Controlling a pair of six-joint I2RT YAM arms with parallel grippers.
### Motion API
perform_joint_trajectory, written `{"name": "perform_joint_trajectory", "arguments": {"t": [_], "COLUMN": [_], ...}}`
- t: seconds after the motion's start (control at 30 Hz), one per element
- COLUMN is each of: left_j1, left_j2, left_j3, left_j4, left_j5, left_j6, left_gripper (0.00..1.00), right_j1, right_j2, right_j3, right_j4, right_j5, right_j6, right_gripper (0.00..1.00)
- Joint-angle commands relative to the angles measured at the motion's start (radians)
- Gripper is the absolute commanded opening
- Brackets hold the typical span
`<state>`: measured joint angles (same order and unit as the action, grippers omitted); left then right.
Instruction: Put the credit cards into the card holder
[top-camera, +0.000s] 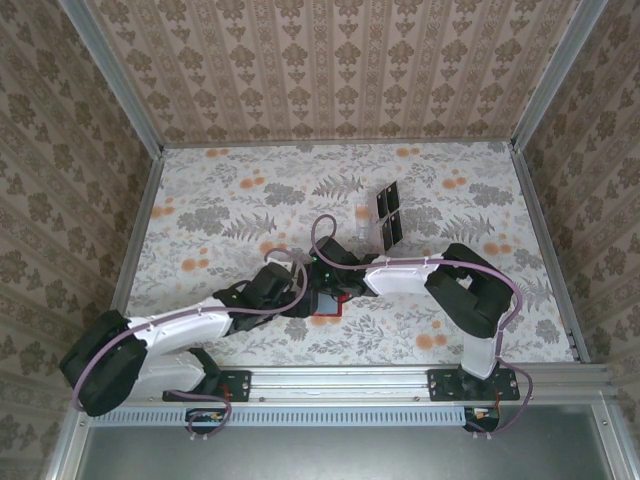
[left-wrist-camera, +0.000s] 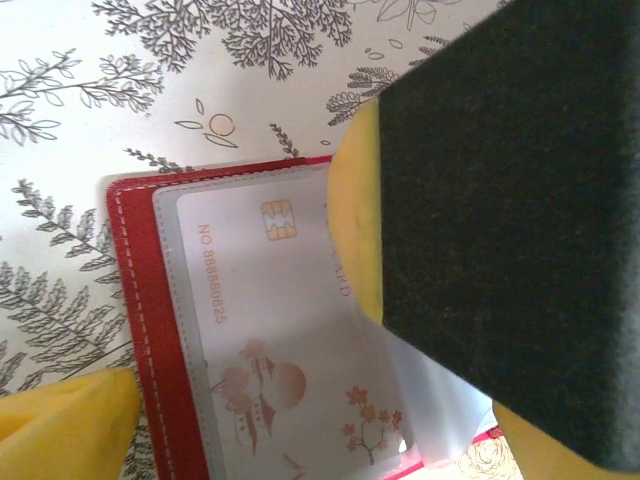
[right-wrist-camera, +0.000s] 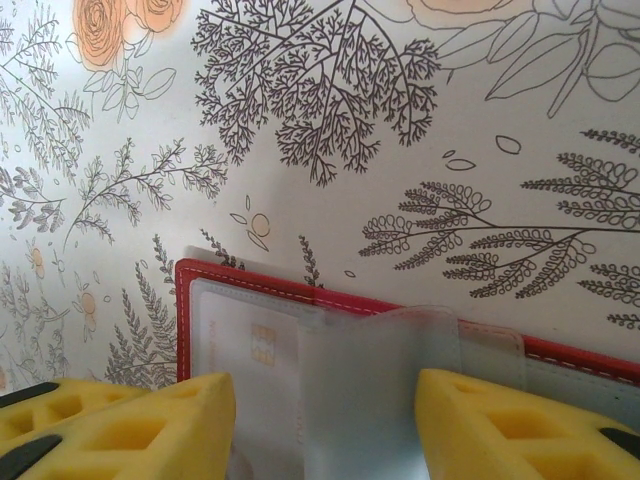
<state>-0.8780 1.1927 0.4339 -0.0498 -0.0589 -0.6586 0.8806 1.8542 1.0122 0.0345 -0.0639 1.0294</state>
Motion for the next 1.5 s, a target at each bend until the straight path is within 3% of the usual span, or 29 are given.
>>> {"name": "perform_joint_trajectory", "arguments": {"t": [0.0,0.4,0.8,1.47], "left_j1": [-0.009,-0.031,-0.029,-0.029], "left_j2": [0.031,0.121,0.157,-0.005], "left_j3": [0.039,0.058,0.026,-0.004], "left_j4": [0.033,-0.05,-0.029,-0.024], "left_j5": [-0.024,-0.126,-0.124,-0.091], "left_j6": [0.016,-0.025,-0.059,-0.036], "left_gripper": [1.0,1.0,1.0,1.0], "right_j1": [-0.001,-0.012,-0.019,-0.011], "right_j2": [0.003,-0.053,-0.22,-0.049], "right_j3": [-0.032,-0.041,-0.099,-0.027], "right_j4": [-0.048,-0.054,-0.101,-0.111], "right_j5": [0.0,-0.006,0.06,0.022], "right_j6": [0.018,0.008,-0.008,-0.034], "right_gripper": [0.53,0.53,0.54,0.54]}}
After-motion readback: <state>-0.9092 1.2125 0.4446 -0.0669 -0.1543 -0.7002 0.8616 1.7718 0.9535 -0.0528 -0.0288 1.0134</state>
